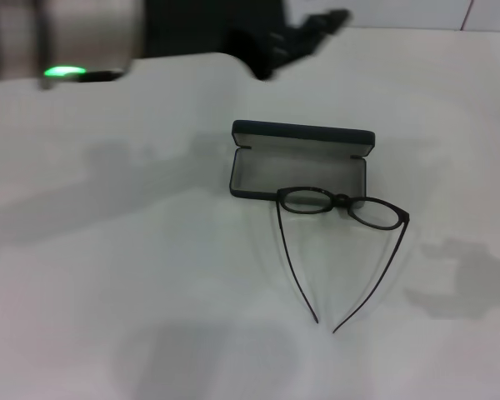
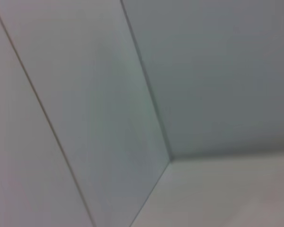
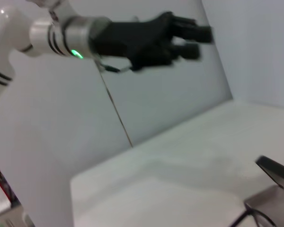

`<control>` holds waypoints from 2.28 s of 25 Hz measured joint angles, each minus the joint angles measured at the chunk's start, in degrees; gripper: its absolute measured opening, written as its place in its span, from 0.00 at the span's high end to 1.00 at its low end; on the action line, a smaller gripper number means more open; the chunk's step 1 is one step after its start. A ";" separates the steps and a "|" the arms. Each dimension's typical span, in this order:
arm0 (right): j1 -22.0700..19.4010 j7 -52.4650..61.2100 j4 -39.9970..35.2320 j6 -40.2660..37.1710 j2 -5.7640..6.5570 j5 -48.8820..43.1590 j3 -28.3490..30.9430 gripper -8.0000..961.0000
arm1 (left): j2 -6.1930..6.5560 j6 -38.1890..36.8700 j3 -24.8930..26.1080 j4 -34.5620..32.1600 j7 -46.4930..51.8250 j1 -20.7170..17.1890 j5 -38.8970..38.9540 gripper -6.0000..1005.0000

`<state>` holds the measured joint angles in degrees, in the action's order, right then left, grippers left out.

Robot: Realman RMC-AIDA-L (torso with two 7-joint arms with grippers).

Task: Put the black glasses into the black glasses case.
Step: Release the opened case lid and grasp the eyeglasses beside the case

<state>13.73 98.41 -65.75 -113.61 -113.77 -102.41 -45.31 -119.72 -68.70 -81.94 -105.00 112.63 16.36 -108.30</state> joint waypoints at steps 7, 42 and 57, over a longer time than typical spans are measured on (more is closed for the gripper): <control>5.01 17.82 -18.59 5.07 -1.51 -13.42 -7.27 0.12 | 0.09 -19.20 19.04 19.78 -11.84 -0.08 20.19 0.68; 48.17 36.26 11.81 22.70 -2.42 -37.45 -37.21 0.17 | 0.85 -30.22 26.31 62.33 -40.77 0.20 22.36 0.73; 51.08 35.95 21.38 31.86 -2.42 -36.29 -44.63 0.27 | 0.87 -29.87 26.31 67.38 -44.78 0.67 21.89 0.74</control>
<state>64.81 134.35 -44.36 -81.75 -116.19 -138.70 -89.94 -118.85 -98.57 -55.63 -37.62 67.85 17.04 -86.41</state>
